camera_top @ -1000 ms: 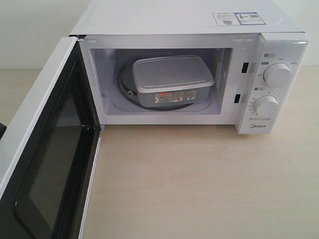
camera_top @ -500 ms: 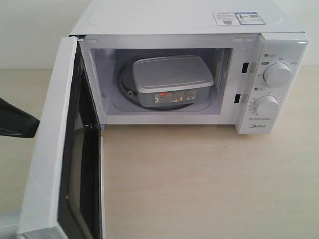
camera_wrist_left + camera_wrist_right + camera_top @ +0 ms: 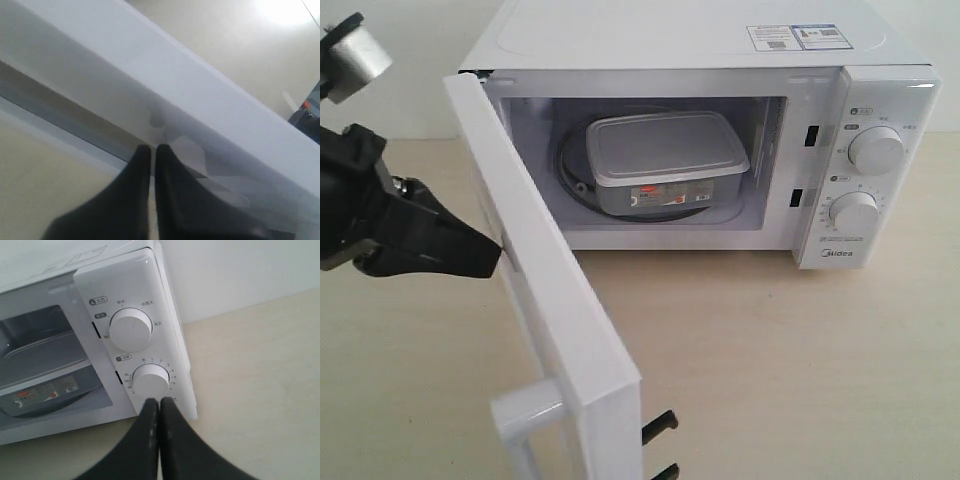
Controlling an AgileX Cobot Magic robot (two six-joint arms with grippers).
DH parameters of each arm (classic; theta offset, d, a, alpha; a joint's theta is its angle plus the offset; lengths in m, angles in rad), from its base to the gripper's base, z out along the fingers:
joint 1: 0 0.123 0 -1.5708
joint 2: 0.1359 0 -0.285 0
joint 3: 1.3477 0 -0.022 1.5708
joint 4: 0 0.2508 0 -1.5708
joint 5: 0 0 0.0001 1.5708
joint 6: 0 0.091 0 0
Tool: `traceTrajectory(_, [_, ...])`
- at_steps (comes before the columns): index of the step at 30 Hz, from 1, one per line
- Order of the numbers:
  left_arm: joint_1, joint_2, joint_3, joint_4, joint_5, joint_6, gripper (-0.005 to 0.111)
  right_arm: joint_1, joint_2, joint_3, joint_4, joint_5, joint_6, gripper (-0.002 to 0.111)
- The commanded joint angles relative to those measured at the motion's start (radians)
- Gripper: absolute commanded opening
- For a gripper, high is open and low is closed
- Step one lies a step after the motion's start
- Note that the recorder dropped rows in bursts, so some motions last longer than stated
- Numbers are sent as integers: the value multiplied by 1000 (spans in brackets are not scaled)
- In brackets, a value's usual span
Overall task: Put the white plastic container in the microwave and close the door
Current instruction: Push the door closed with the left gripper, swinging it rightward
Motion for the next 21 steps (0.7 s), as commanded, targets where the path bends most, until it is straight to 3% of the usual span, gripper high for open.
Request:
traceTrajectory(1, [-69, 49, -4, -45, -76, 8, 4, 0, -2, 3, -20, -9, 1, 0])
traceTrajectory(8, [-129, 100, -38, -50, -174, 8, 4, 0, -2, -3, -43, -1, 1, 0])
traceTrajectory(21, [-129, 245, -154, -50, -258, 55, 4, 0, -2, -11, -269, 94, 119, 0])
